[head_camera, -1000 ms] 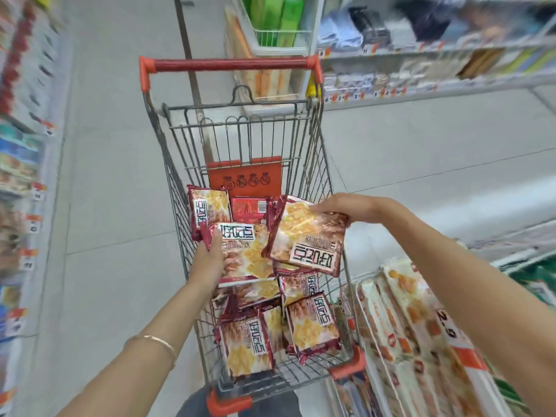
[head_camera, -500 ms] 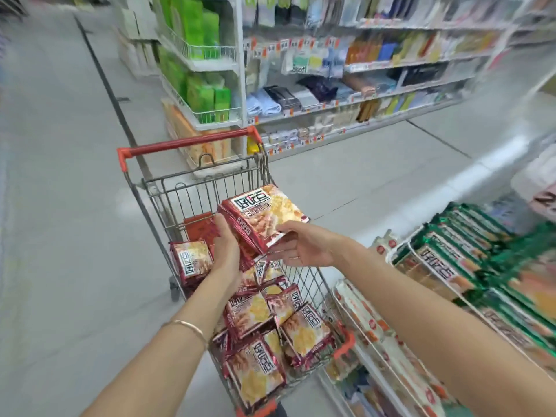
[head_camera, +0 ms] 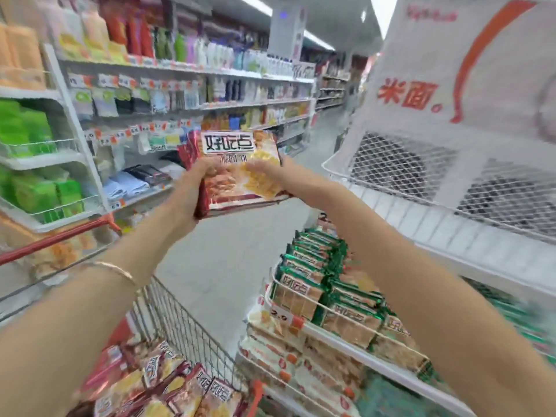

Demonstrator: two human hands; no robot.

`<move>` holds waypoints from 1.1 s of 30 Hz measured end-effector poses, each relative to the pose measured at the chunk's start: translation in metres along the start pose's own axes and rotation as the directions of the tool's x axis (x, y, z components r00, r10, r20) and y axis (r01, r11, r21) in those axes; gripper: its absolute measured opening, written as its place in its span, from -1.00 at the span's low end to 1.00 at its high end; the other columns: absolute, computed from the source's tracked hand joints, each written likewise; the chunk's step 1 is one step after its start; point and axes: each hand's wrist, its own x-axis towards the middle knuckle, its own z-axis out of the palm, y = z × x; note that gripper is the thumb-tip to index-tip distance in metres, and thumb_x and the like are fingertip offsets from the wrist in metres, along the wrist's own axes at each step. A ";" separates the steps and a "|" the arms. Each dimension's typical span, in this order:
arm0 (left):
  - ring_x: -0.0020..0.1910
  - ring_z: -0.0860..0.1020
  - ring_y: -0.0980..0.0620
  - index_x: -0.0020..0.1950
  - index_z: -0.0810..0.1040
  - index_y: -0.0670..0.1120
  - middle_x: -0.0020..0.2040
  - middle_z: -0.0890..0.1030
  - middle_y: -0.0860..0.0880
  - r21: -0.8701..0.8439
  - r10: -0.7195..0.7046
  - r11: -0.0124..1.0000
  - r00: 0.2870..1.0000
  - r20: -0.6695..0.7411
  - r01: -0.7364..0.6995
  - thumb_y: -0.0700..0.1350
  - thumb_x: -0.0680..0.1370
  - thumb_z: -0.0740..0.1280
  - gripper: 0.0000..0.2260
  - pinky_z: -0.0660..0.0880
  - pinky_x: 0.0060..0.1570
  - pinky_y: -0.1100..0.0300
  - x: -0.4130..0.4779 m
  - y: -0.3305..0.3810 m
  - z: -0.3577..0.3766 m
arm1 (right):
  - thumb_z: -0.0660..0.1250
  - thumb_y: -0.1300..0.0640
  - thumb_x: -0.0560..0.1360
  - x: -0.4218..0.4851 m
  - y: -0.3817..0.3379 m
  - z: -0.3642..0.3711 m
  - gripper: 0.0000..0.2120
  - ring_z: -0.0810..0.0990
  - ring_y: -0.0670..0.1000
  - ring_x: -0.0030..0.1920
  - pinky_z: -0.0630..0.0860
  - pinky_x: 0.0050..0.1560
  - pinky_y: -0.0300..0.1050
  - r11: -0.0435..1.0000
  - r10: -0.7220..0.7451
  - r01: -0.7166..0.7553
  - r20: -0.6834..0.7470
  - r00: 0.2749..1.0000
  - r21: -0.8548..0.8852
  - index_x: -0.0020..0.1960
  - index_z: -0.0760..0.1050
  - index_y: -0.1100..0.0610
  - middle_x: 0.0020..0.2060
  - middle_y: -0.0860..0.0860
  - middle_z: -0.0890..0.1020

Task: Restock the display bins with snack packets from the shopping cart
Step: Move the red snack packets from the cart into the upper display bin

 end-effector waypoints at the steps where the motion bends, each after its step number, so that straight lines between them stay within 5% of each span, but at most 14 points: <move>1: -0.35 0.65 0.07 -0.09 0.59 -0.07 -0.26 0.68 -0.01 0.004 0.012 1.000 0.998 0.056 -0.012 0.07 0.32 0.42 -0.72 0.61 -0.30 0.25 0.013 0.012 0.026 | 0.43 -0.41 0.34 0.001 -0.002 -0.027 -0.36 0.63 -0.03 0.08 0.54 0.23 -0.01 1.000 -0.022 0.021 -0.046 0.999 -0.012 0.19 0.54 0.04 0.14 0.00 0.64; 3: -0.49 0.59 0.12 -0.19 0.56 -0.07 -0.38 0.63 0.01 -0.001 0.032 0.999 0.986 0.163 -0.032 -0.02 0.55 0.28 -0.82 0.53 -0.45 0.32 0.042 0.033 0.077 | 0.48 -0.25 0.38 0.000 -0.005 -0.083 -0.56 0.64 -0.06 -0.07 0.54 0.05 -0.13 0.998 -0.038 0.044 -0.149 0.988 0.039 0.05 0.59 0.06 -0.02 -0.01 0.68; 6: -0.56 0.53 0.15 -0.25 0.55 -0.05 -0.45 0.60 0.05 0.080 0.062 0.993 0.953 0.297 -0.089 -0.02 0.51 0.33 -0.82 0.48 -0.51 0.34 0.082 0.055 0.154 | 0.48 0.04 0.48 -0.009 0.002 -0.167 -0.78 0.63 -0.07 -0.27 0.53 -0.16 -0.22 0.974 -0.012 0.053 -0.184 0.983 0.221 0.02 0.60 0.14 -0.23 -0.02 0.67; 8: -0.44 0.61 0.13 -0.15 0.56 -0.06 -0.38 0.65 0.04 0.228 0.057 0.962 0.927 0.372 -0.151 0.03 0.43 0.44 -0.82 0.57 -0.32 0.27 0.111 0.057 0.197 | 0.44 0.17 0.51 -0.018 0.022 -0.214 -0.84 0.66 -0.06 -0.27 0.59 -0.25 -0.22 0.954 0.060 -0.002 -0.183 0.981 0.300 0.06 0.59 0.21 -0.24 0.00 0.69; 10: -0.22 0.67 0.06 -0.01 0.58 -0.08 -0.22 0.71 0.01 0.426 -0.007 0.881 0.893 0.450 -0.208 -0.03 0.46 0.48 -0.80 0.59 -0.08 0.19 0.138 0.045 0.228 | 0.44 0.22 0.50 -0.025 0.054 -0.250 -0.79 0.71 0.00 -0.12 0.66 -0.11 -0.11 0.949 0.148 -0.096 -0.153 0.977 0.301 0.12 0.60 0.24 -0.11 0.05 0.72; 13: 0.05 0.67 0.00 0.17 0.52 0.01 0.05 0.70 -0.03 0.639 -0.140 0.700 0.815 0.562 -0.320 -0.12 0.44 0.55 -0.63 0.60 0.11 0.07 0.174 0.007 0.262 | 0.50 0.26 0.42 -0.023 0.116 -0.275 -0.68 0.69 0.09 0.09 0.59 0.20 0.05 0.932 0.295 -0.265 -0.093 0.951 0.248 0.15 0.61 0.26 0.05 0.13 0.71; 17: 0.14 0.51 0.03 0.38 0.27 -0.03 0.18 0.51 0.03 0.823 -0.239 0.364 0.810 0.535 -0.436 0.03 0.30 0.66 -0.19 0.49 0.16 0.10 0.213 -0.051 0.283 | 0.58 0.30 0.33 -0.007 0.196 -0.268 -0.76 0.66 0.07 -0.04 0.57 0.25 0.13 0.888 0.434 -0.399 -0.126 0.892 0.231 -0.08 0.57 0.24 -0.09 0.16 0.67; 21: 0.15 0.55 0.00 0.37 0.33 -0.05 0.19 0.55 0.01 0.818 -0.210 0.127 0.790 0.575 -0.561 0.15 0.27 0.63 -0.19 0.53 0.20 0.02 0.245 -0.070 0.282 | 0.56 0.29 0.39 0.006 0.216 -0.253 -0.63 0.56 -0.20 -0.21 0.58 -0.20 -0.27 0.934 0.350 -0.322 -0.206 0.914 0.157 0.02 0.43 0.07 -0.19 -0.10 0.56; 23: 0.28 0.46 -0.02 0.47 0.28 -0.02 0.30 0.47 0.00 0.762 -0.127 -0.097 0.767 0.629 -0.640 0.32 0.26 0.55 -0.08 0.44 0.31 0.01 0.253 -0.068 0.276 | 0.57 0.28 0.38 0.016 0.221 -0.249 -0.46 0.51 -0.24 -0.18 0.48 -0.29 -0.36 0.952 0.294 -0.268 -0.206 0.933 0.147 0.22 0.36 0.08 -0.12 -0.17 0.51; 25: 0.46 0.27 -0.04 0.61 0.07 0.00 0.50 0.27 -0.01 0.665 -0.131 -0.301 0.720 0.681 -0.684 0.43 0.27 0.45 0.07 0.23 0.48 0.02 0.254 -0.068 0.273 | 0.59 0.26 0.36 0.032 0.231 -0.243 -0.30 0.54 -0.20 -0.09 0.53 -0.22 -0.36 0.967 0.247 -0.221 -0.257 0.934 0.128 0.33 0.25 0.09 -0.03 -0.15 0.54; 29: 0.60 0.01 -0.03 0.64 -0.14 0.00 0.63 0.03 -0.02 0.553 -0.159 -0.455 0.674 0.722 -0.699 0.38 0.38 0.42 0.08 -0.05 0.56 0.03 0.266 -0.072 0.273 | 0.55 0.15 0.43 0.055 0.241 -0.224 -0.26 0.54 -0.13 0.11 0.49 0.10 -0.29 0.994 0.093 -0.108 -0.393 0.915 -0.016 0.46 0.22 0.07 0.19 -0.08 0.55; 33: 0.61 -0.19 -0.02 0.59 -0.39 0.01 0.64 -0.23 -0.04 0.448 -0.151 -0.543 0.608 0.780 -0.710 0.31 0.44 0.41 0.12 -0.21 0.57 0.01 0.273 -0.079 0.265 | 0.37 -0.19 0.52 0.059 0.258 -0.217 -0.11 0.07 -0.06 0.56 0.06 0.55 -0.10 0.875 -0.157 -0.051 -0.382 0.910 -0.481 0.62 -0.10 -0.02 0.59 -0.06 0.05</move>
